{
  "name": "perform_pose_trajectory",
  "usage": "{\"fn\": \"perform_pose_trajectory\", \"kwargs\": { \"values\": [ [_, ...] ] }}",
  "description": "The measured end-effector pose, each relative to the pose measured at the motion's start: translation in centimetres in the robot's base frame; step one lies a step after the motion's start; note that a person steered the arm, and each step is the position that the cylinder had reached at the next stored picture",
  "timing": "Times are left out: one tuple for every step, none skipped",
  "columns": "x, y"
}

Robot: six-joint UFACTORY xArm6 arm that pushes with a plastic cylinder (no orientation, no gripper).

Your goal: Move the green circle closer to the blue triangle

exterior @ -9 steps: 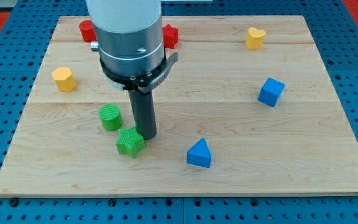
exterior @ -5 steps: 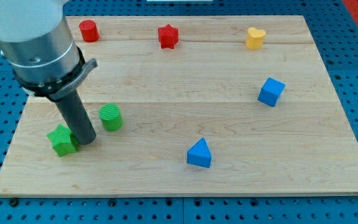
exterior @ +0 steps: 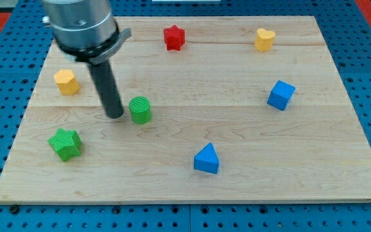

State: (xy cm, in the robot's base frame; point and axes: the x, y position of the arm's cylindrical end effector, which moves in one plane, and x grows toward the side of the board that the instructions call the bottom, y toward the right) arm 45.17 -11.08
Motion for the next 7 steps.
{"fn": "perform_pose_trajectory", "kwargs": {
  "values": [
    [-2.4, 6.8],
    [-1.8, 12.0],
    [-0.1, 16.3],
    [-1.0, 12.8],
    [-0.3, 12.0],
    [1.6, 15.1],
    [1.9, 14.3]
  ]
}}
